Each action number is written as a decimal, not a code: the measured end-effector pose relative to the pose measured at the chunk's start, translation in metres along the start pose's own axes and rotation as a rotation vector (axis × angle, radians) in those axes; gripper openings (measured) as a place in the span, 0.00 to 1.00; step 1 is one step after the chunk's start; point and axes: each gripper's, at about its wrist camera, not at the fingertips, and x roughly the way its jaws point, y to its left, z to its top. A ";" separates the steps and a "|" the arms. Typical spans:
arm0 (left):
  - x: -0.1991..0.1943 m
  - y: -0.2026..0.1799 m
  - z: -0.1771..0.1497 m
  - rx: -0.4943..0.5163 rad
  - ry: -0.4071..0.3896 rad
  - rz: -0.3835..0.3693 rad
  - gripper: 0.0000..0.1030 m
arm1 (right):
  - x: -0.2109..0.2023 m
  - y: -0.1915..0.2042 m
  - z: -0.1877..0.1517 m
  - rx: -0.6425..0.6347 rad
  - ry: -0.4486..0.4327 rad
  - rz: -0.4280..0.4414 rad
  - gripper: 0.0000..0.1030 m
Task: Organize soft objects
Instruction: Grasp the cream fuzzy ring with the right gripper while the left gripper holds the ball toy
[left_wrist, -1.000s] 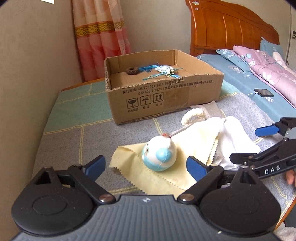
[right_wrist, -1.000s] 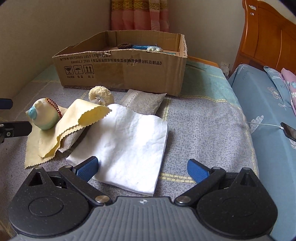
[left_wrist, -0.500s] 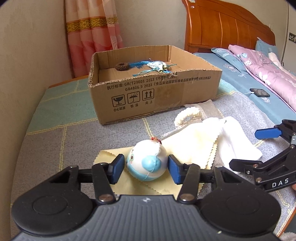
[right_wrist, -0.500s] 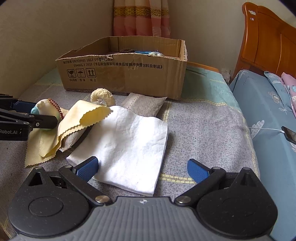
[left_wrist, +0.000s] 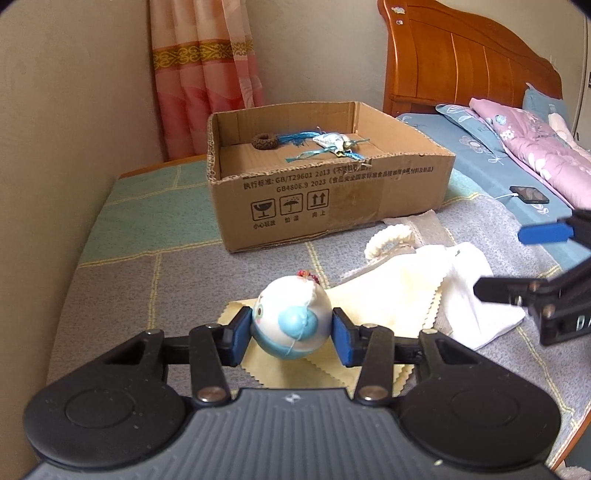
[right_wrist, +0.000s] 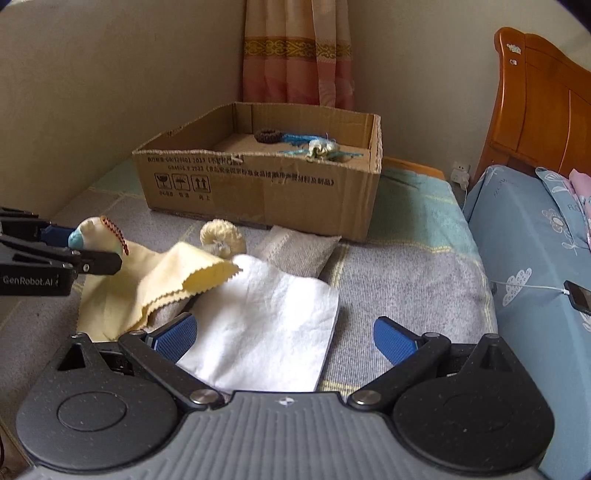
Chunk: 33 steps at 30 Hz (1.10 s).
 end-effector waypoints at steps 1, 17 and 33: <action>-0.001 0.001 0.000 -0.001 -0.002 0.004 0.43 | -0.001 0.001 0.006 -0.001 -0.012 0.012 1.00; -0.003 0.025 -0.002 -0.035 -0.001 0.052 0.43 | 0.060 0.044 0.051 -0.026 0.047 0.132 0.77; -0.002 0.029 -0.001 -0.052 -0.005 0.045 0.43 | 0.086 0.052 0.058 -0.016 0.097 0.106 0.65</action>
